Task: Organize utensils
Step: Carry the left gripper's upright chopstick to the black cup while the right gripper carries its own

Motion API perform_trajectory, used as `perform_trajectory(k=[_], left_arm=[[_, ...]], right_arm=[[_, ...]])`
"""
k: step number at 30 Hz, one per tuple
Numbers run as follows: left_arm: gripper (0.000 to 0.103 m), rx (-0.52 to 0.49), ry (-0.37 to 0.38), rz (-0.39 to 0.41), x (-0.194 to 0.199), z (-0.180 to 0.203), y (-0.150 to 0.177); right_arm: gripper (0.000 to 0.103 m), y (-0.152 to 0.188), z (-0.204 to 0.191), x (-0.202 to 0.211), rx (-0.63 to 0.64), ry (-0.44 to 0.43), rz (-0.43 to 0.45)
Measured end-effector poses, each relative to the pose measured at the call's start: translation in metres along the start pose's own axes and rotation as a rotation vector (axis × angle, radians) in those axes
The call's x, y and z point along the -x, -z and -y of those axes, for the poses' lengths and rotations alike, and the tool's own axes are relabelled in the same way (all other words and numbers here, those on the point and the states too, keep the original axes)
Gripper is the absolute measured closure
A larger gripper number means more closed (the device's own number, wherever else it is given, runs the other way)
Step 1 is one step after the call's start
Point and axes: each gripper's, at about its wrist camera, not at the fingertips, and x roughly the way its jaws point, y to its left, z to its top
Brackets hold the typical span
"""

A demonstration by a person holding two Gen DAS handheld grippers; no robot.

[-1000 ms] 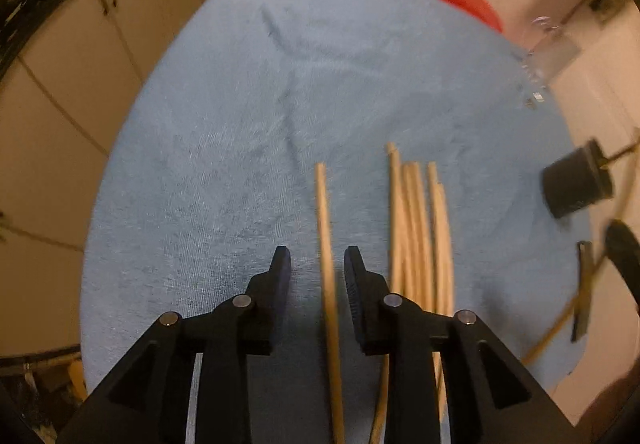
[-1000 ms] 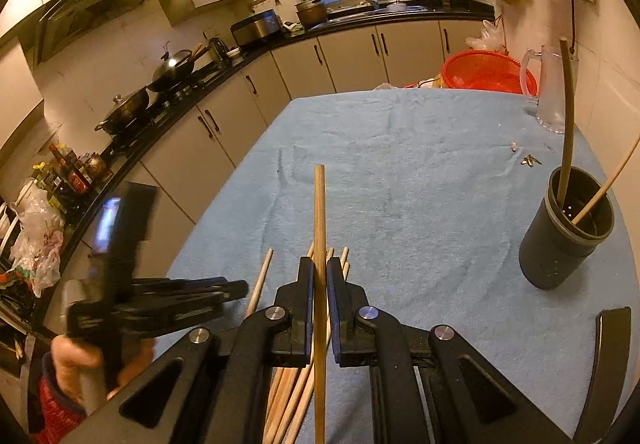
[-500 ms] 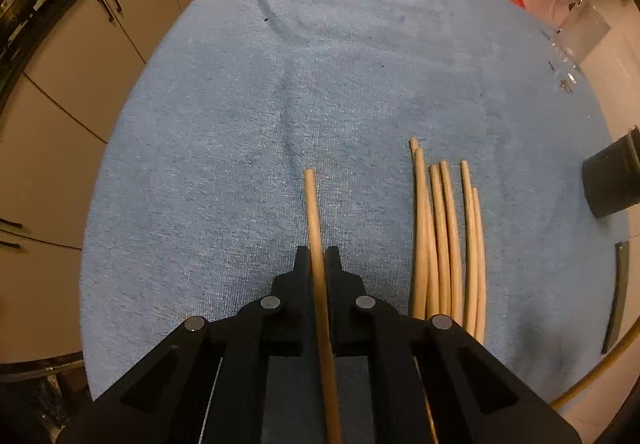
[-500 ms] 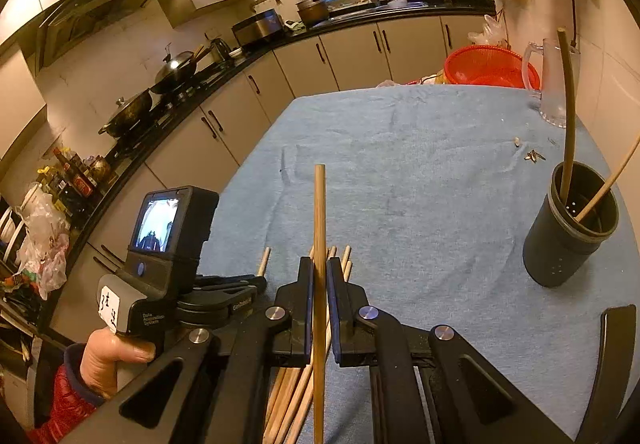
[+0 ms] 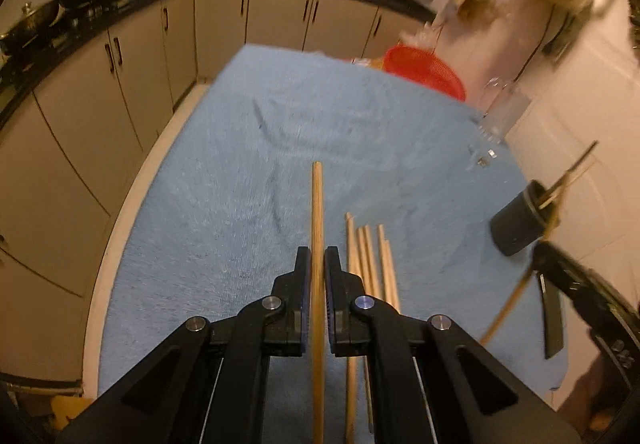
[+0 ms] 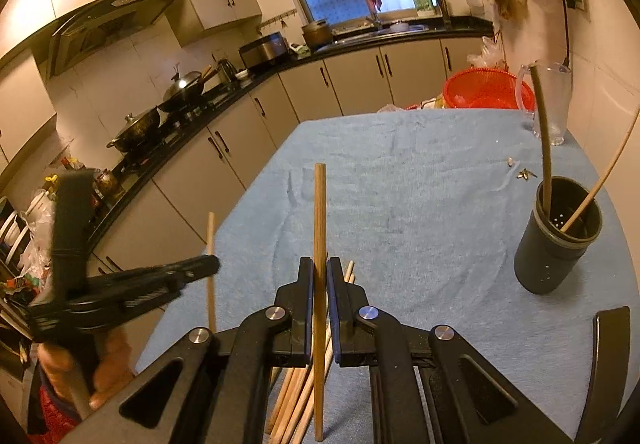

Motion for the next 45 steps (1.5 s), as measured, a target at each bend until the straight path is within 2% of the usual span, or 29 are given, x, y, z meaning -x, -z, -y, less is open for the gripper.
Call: perform_trajectory(k=[7,19,45], left_arm=[[0.097,-0.023,0.019,0.08,0.035,0.008,0.004],[0.097,-0.033,0.03,0.118,0.061,0.017,0.002],[0.097,-0.078,0.052,0.157,0.081,0.041,-0.011]], right_arm=[[0.096,0.006,-0.003,0.011,0.013,-0.001,0.027],[0.096,0.005,0.0,0.024,0.006,0.002,0.067],[0.096,0.003,0.013,0.048,-0.036,0.006,0.125]])
